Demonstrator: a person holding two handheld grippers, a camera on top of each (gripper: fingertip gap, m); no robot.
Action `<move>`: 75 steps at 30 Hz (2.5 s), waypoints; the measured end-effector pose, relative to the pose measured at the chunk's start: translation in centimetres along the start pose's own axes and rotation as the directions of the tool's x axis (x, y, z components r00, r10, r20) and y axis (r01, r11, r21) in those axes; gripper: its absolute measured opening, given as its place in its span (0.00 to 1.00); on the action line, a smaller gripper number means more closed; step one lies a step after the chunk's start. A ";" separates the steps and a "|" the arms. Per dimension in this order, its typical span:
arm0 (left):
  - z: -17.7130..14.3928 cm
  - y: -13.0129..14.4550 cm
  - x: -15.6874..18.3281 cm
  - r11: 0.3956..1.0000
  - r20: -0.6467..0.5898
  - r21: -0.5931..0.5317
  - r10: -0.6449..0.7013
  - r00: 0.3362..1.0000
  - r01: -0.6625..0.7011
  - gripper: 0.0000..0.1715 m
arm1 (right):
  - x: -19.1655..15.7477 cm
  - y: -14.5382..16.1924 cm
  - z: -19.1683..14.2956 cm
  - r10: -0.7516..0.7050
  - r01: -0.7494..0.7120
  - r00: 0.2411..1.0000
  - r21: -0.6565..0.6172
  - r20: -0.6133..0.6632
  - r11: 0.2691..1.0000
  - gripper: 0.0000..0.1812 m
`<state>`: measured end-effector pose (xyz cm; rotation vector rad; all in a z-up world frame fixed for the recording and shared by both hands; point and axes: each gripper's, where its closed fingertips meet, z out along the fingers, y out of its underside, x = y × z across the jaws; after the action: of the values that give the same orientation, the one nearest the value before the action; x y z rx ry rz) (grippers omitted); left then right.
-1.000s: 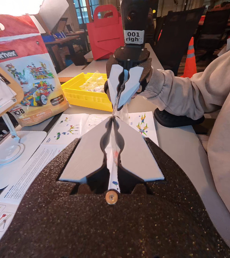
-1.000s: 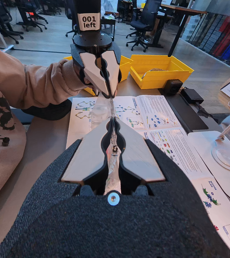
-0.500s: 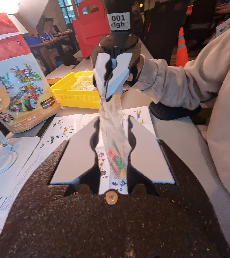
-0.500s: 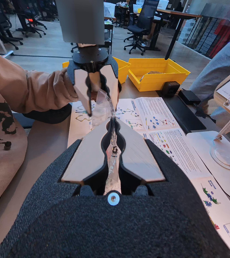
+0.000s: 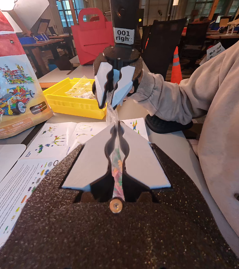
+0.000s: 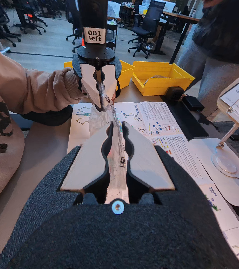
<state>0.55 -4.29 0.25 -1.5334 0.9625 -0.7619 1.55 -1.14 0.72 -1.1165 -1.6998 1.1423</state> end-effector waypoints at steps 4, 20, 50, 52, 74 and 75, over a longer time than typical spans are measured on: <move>0.4 -0.2 0.8 1.000 -0.021 -0.008 0.011 1.000 -0.011 0.00 | -1.1 -1.1 0.5 -0.093 0.094 0.995 0.017 -0.017 0.995 0.09; 0.0 -1.1 -0.4 0.999 0.081 0.042 0.024 0.996 -0.027 0.04 | -0.5 -0.4 0.7 -0.155 0.153 0.986 -0.029 -0.070 0.988 0.00; 1.1 -1.0 -1.4 0.997 0.213 -0.012 0.079 0.974 -0.078 0.00 | 2.3 -0.9 1.4 -0.070 0.080 0.970 0.031 -0.231 0.996 0.00; 1.6 -0.5 -1.4 0.995 0.220 -0.027 0.097 0.971 -0.094 0.00 | 2.3 -0.5 1.9 -0.073 0.077 0.967 0.010 -0.244 0.997 0.00; -0.3 -2.5 0.1 0.995 0.118 0.030 0.093 0.989 -0.098 0.00 | -1.1 -1.9 1.0 -0.228 0.233 0.967 0.025 -0.117 0.972 0.16; 0.0 -2.4 0.4 0.994 0.106 0.026 0.104 0.989 -0.107 0.00 | -1.7 -1.9 1.2 -0.277 0.280 0.954 0.014 -0.117 0.960 0.16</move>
<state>1.19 -4.55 2.63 -1.4684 0.9420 -0.6132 0.48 -3.41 2.01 -0.8716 -1.6819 0.9070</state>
